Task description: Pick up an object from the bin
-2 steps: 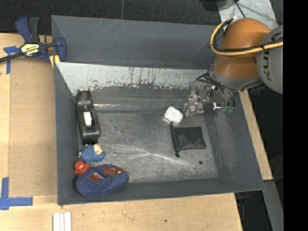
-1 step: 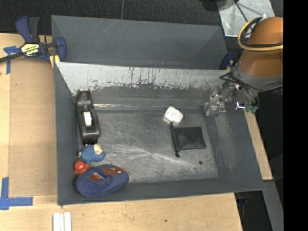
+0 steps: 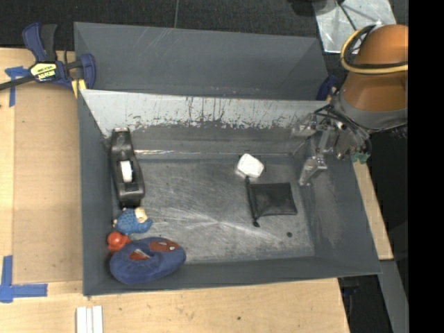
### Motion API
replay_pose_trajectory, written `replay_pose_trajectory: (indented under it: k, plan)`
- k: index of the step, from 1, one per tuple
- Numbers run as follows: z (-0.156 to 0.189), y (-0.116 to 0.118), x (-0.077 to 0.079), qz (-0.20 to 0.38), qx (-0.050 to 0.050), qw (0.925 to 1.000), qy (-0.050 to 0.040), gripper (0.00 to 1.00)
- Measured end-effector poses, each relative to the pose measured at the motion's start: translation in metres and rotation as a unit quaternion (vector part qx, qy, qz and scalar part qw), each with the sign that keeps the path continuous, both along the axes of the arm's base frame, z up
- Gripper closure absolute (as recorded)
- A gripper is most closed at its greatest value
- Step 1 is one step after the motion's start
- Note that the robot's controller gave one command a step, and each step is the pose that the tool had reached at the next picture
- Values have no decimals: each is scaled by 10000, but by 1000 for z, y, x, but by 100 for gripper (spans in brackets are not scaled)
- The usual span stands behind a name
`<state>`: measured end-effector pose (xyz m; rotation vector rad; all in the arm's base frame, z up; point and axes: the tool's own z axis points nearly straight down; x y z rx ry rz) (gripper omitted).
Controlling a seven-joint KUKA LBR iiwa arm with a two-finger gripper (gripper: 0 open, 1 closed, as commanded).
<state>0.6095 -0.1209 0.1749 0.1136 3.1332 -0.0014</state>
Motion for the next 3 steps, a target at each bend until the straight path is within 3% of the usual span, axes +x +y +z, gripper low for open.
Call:
replay_pose_trajectory:
  k: [1,2,3]
  plan:
    - [-99,31,4,682,-4,9977,-3,0]
    - [-94,31,7,680,-13,9977,-79,100]
    - [16,93,-19,663,7,9978,-28,100]
